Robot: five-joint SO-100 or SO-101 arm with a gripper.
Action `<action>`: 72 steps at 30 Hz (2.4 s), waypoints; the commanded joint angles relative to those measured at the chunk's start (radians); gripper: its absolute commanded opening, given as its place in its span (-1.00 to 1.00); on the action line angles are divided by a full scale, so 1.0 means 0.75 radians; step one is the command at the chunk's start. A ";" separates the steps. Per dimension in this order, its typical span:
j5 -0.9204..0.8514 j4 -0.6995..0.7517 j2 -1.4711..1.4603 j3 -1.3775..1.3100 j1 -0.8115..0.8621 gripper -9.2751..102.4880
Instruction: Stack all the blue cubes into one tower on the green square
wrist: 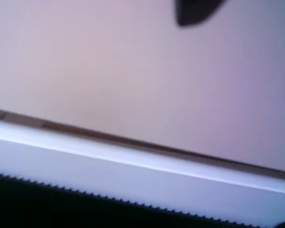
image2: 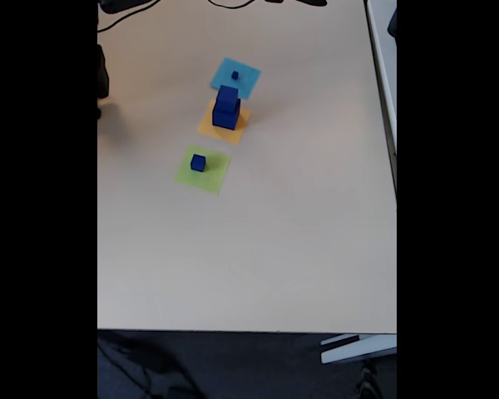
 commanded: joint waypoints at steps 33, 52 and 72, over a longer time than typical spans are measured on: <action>0.916 0.661 -0.430 0.010 -0.211 -0.41; 0.830 0.620 -0.309 0.231 -0.174 -0.41; 0.677 0.640 -0.252 0.268 -0.151 -0.46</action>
